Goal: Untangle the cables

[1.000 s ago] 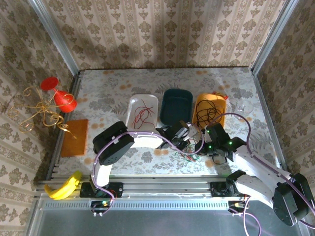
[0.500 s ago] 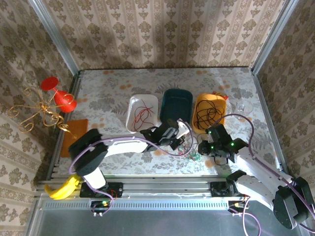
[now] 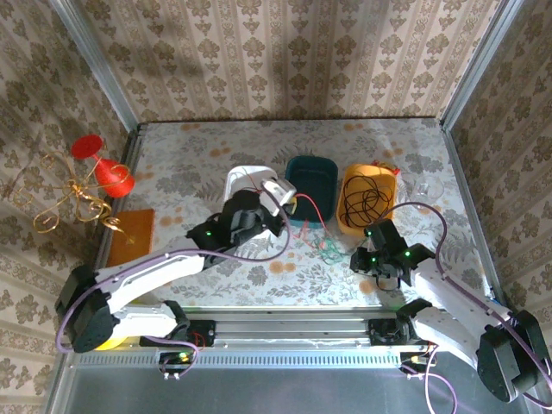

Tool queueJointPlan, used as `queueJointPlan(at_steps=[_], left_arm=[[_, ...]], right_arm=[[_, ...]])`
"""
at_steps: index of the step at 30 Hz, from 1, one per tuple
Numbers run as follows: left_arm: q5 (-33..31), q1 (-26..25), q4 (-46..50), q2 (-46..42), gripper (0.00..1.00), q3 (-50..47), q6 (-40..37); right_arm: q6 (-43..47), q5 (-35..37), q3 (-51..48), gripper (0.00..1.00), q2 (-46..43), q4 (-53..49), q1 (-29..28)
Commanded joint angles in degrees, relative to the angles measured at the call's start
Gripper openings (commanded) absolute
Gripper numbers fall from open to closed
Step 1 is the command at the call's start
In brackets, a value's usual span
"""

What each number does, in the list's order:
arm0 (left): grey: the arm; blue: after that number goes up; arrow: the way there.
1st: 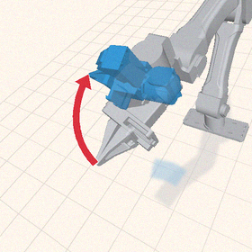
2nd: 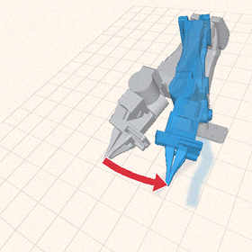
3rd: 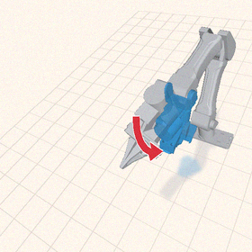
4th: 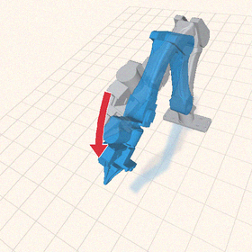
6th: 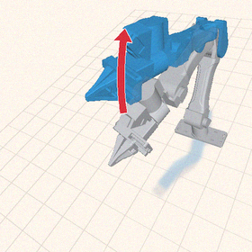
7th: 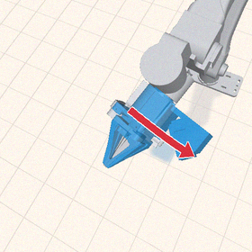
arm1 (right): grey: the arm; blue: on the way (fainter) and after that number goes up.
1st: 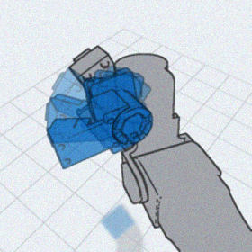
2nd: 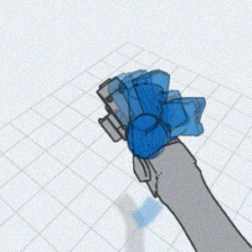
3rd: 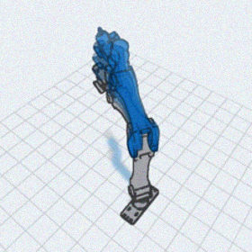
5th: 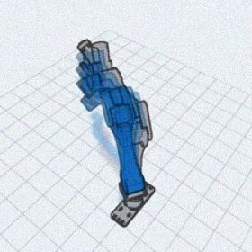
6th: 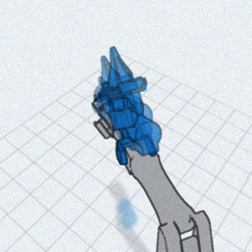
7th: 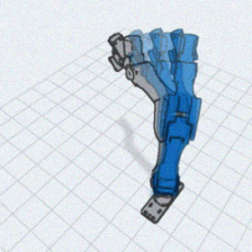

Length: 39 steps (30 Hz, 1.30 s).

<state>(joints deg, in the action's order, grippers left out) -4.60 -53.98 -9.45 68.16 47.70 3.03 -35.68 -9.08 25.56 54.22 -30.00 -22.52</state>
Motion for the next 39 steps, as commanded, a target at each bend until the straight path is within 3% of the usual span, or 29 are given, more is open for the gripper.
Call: queueJointPlan(at_steps=[1, 7, 10, 19, 26, 28, 31, 35, 39], left_arm=[[-1.4, 4.0, -2.1, -5.5, 0.0, -1.1, 3.1], [0.4, 13.3, -1.7, -13.4, 0.0, -3.6, 6.5], [3.6, 14.9, 1.3, -14.7, 0.0, -2.5, 5.3], [18.0, 12.9, 6.4, -14.0, 0.0, 0.8, 4.5], [20.5, 6.1, 11.4, -11.8, 0.0, 4.9, 2.9], [19.7, 5.0, 11.2, -11.6, 0.0, 4.7, 3.0], [18.5, 4.0, 10.3, -11.4, 0.0, 3.8, 3.8], [17.6, 2.9, 9.8, -11.2, 0.0, 3.2, 4.2], [16.4, 2.4, 9.4, -11.0, 0.0, 2.7, 4.2]], right_arm=[[-0.7, 1.7, -1.1, 0.18, 0.6, -1.0, 0.4], [-0.7, 1.7, -0.9, 0.18, 1.0, -1.0, 0.5], [-0.4, 0.9, -0.9, 0.18, 1.2, -1.0, 0.6], [2.9, -10.0, 3.1, 0.24, -1.4, 5.3, -2.5], [5.6, -11.5, 8.5, 0.26, 4.4, 7.1, -8.0], [6.6, -11.5, 10.2, 0.34, 7.3, 7.4, -9.4], [7.8, -9.9, 12.7, 0.6, 11.0, 7.5, -10.9], [8.4, -10.1, 15.5, 0.84, 14.4, 8.8, -11.8], [9.6, -9.9, 18.3, 0.86, 19.4, 7.2, -13.5]])
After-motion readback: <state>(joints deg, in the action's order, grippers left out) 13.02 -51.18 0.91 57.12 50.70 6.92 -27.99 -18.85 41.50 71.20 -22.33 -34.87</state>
